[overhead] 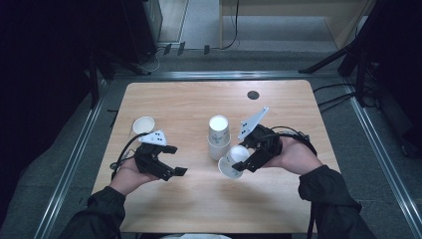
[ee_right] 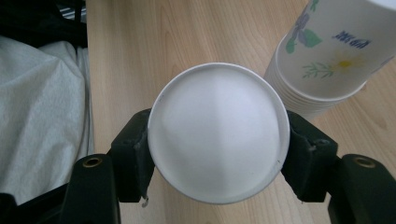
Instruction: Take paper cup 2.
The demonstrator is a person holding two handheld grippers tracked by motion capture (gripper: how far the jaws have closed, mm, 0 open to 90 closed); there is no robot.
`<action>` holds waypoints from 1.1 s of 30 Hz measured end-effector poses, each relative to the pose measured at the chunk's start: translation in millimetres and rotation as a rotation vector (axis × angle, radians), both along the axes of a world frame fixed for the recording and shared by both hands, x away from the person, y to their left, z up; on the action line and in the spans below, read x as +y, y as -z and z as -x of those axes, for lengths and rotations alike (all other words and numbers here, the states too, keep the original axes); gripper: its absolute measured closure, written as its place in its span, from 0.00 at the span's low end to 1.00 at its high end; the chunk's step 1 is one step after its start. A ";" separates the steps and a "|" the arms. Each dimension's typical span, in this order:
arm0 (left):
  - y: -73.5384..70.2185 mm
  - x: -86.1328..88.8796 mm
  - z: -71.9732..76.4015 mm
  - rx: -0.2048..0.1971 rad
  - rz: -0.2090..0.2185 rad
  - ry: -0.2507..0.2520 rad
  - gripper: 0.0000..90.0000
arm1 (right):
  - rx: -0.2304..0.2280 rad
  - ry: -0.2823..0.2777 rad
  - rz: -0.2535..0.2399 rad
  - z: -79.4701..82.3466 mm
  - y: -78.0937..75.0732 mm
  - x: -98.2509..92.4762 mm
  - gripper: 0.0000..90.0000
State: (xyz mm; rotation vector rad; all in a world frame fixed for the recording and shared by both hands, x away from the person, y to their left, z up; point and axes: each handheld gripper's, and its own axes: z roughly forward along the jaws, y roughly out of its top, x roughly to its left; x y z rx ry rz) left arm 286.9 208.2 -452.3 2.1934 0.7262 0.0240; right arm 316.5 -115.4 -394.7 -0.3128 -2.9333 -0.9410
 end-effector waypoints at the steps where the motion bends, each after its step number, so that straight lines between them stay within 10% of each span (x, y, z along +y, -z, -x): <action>1: 0.2 -1.1 -0.6 0.000 0.001 0.002 0.10 | 0.002 0.000 -0.004 0.0 2.3 -0.5 0.39; 18: 3.7 -16.6 -6.7 -0.012 0.024 0.063 0.10 | 0.009 0.040 -0.107 3.7 45.9 -4.4 0.39; 33: 7.8 -30.6 -5.4 -0.002 0.053 0.121 0.10 | 0.042 0.037 -0.210 2.0 50.6 2.7 0.39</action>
